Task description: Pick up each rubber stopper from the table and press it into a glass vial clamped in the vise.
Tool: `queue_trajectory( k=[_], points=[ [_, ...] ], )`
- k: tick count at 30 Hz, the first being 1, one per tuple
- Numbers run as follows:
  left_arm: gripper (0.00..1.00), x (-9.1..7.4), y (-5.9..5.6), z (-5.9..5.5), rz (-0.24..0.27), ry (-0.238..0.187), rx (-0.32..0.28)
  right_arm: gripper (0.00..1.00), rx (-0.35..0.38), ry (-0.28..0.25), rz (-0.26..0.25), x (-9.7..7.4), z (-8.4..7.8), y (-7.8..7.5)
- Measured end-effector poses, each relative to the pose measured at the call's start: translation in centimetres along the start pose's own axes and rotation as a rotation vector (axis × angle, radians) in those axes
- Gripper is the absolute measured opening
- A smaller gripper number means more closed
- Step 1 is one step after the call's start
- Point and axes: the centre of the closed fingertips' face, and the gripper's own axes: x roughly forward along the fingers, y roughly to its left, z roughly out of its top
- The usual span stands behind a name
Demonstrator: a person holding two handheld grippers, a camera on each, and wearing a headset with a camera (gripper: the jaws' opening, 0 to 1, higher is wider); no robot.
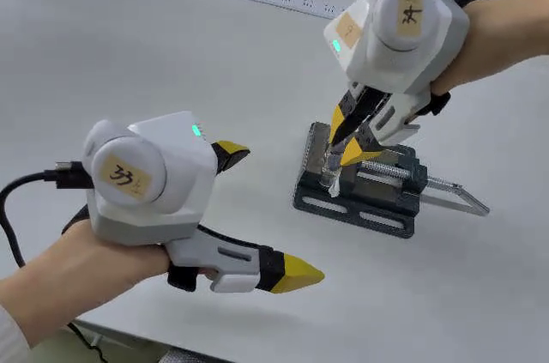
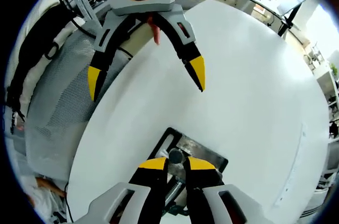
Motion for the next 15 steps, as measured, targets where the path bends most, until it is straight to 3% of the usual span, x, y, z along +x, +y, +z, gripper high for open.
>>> queue_trajectory(
  k=[7, 15],
  points=[
    [0.99, 0.02, 0.10, -0.04, 0.000, 0.002, 0.002, 0.02, 0.007, -0.019, 0.004, 0.23, 0.24, 0.16],
    [0.99, -0.05, 0.28, -0.06, 0.004, 0.002, -0.002, 0.01, 0.031, -0.005, 0.003, 0.99, -0.09, 0.19]
  ],
)
